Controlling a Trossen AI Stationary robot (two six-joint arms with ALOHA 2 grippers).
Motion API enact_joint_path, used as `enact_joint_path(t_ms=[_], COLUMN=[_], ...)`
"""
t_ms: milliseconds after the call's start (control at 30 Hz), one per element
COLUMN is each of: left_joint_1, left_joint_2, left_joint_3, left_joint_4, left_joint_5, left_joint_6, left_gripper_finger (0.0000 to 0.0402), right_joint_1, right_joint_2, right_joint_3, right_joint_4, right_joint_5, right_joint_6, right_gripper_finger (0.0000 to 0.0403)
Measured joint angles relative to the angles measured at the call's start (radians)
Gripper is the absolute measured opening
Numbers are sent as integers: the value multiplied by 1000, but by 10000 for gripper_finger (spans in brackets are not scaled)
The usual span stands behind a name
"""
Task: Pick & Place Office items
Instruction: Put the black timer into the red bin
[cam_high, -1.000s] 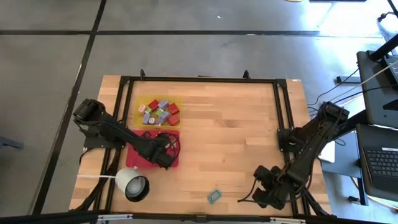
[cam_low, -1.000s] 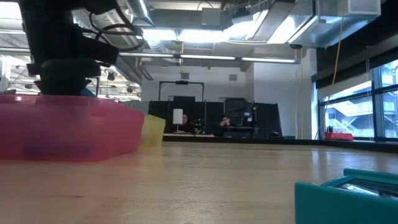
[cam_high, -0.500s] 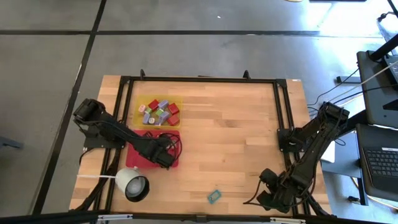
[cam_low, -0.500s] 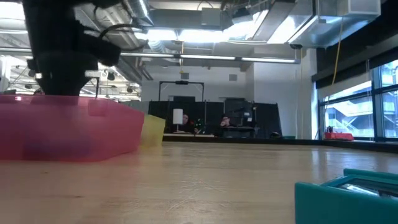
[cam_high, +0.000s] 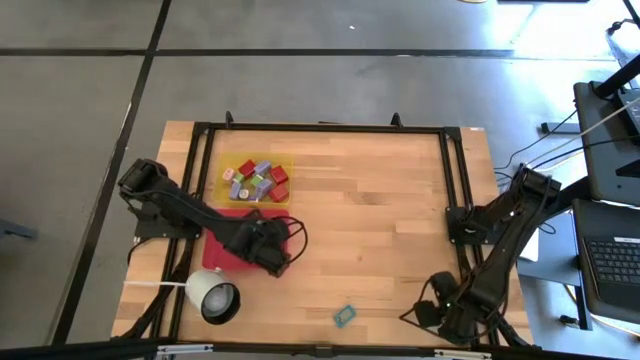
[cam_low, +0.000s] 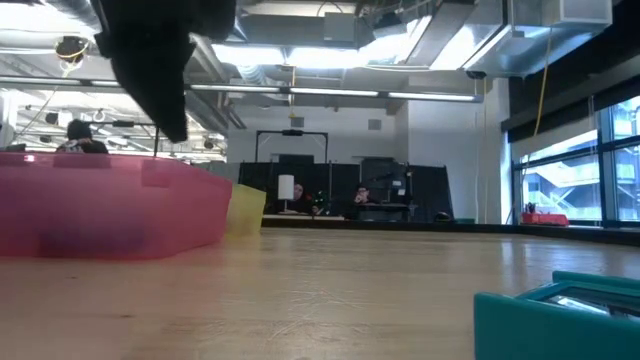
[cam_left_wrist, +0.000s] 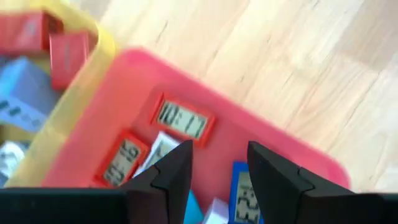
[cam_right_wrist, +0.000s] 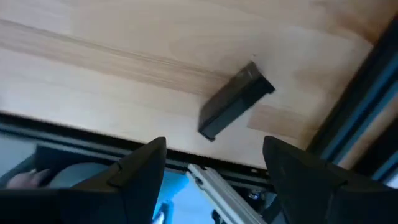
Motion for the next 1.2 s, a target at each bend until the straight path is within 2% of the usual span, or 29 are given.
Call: enact_joint_path(t_ms=[133,233,467,633,800,1100,1200], left_joint_1=[-19,-28,-32,-32,-32,-32,-32], left_joint_2=[0,0,0,0,0,0,0], left_joint_3=[12,12,12,12,12,12,12], left_joint_4=[9,14,19,20,21,26,41], left_joint_5=[-84,-125,-138,-165,-177,-186,-224], left_joint_6=[35,57,62,79,81,115,115], left_gripper_finger=[149,150,145,145,144,143,143], right_joint_1=[-6,-6,-5,-5,-5,-5,-7], right_joint_2=[56,102,183,217,225,225,225], right_joint_3=[0,0,0,0,0,0,0], right_joint_4=[-1,-2,1,5,5,5,5], right_joint_5=[-65,-70,-88,-84,-80,-80,-79], right_joint_6=[3,1,-9,-99,-127,-141,-170], right_gripper_finger=[271,271,271,262,209,67,51])
